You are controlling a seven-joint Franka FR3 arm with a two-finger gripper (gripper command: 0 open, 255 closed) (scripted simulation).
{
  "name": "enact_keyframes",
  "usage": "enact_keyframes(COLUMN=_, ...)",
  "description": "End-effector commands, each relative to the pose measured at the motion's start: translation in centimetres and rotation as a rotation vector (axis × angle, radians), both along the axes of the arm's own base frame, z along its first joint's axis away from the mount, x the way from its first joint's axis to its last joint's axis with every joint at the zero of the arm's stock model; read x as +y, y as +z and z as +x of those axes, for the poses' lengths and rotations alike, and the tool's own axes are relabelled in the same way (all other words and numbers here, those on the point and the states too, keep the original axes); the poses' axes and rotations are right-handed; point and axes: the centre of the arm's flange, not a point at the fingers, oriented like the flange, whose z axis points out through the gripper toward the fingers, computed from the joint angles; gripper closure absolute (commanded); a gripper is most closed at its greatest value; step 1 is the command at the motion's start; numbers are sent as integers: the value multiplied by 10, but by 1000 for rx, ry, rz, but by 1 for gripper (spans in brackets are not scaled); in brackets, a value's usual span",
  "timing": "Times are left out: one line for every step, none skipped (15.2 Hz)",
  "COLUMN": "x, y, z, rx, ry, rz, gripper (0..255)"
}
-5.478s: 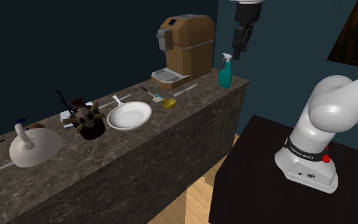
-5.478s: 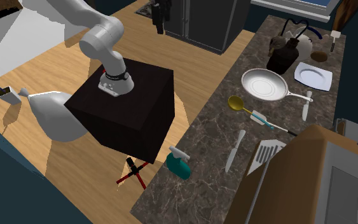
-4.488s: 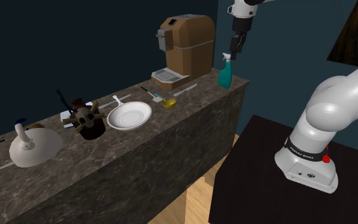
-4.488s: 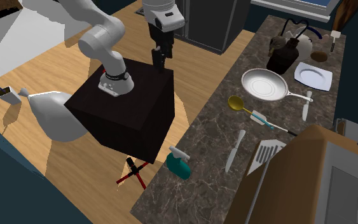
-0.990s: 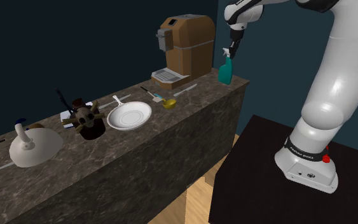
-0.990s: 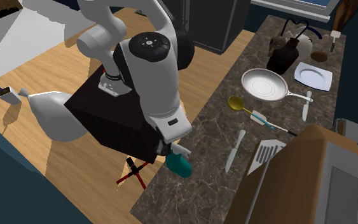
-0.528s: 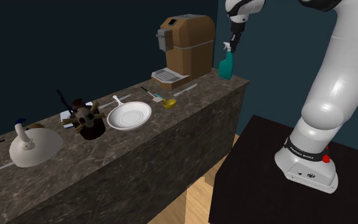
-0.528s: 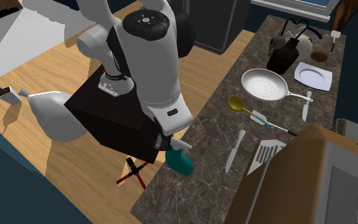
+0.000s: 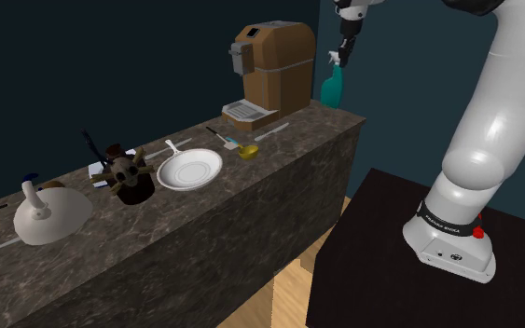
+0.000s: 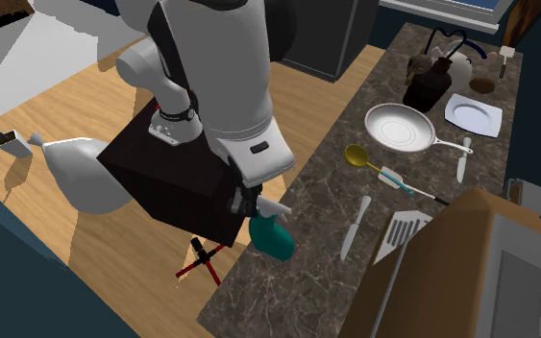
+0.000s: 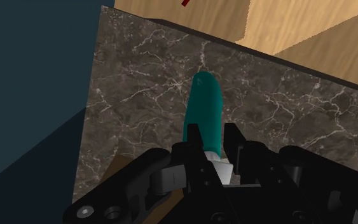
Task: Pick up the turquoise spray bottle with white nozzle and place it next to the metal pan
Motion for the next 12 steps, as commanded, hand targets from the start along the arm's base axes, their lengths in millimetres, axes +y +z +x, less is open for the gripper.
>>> enact_keyframes(x=0, y=11, z=0, rx=0, ry=0, rz=0, gripper=255)
enact_keyframes(x=0, y=16, z=0, rx=0, ry=0, rz=0, gripper=255)
enact_keyframes(x=0, y=21, z=0, rx=0, ry=0, rz=0, gripper=255)
enact_keyframes(x=0, y=27, z=0, rx=0, ry=0, rz=0, gripper=255)
enact_keyframes(x=0, y=32, z=0, rx=0, ry=0, rz=0, gripper=255)
enact_keyframes(x=0, y=37, z=0, rx=0, ry=0, rz=0, gripper=255)
enact_keyframes(x=0, y=43, z=0, rx=0, ry=0, rz=0, gripper=255)
enact_keyframes(x=0, y=48, z=0, rx=0, ry=0, rz=0, gripper=255)
enact_keyframes(x=0, y=53, z=0, rx=0, ry=0, rz=0, gripper=255)
enact_keyframes(x=0, y=58, z=0, rx=0, ry=0, rz=0, gripper=255)
enact_keyframes(x=0, y=64, z=0, rx=0, ry=0, rz=0, gripper=255)
enact_keyframes(x=0, y=69, z=0, rx=0, ry=0, rz=0, gripper=255)
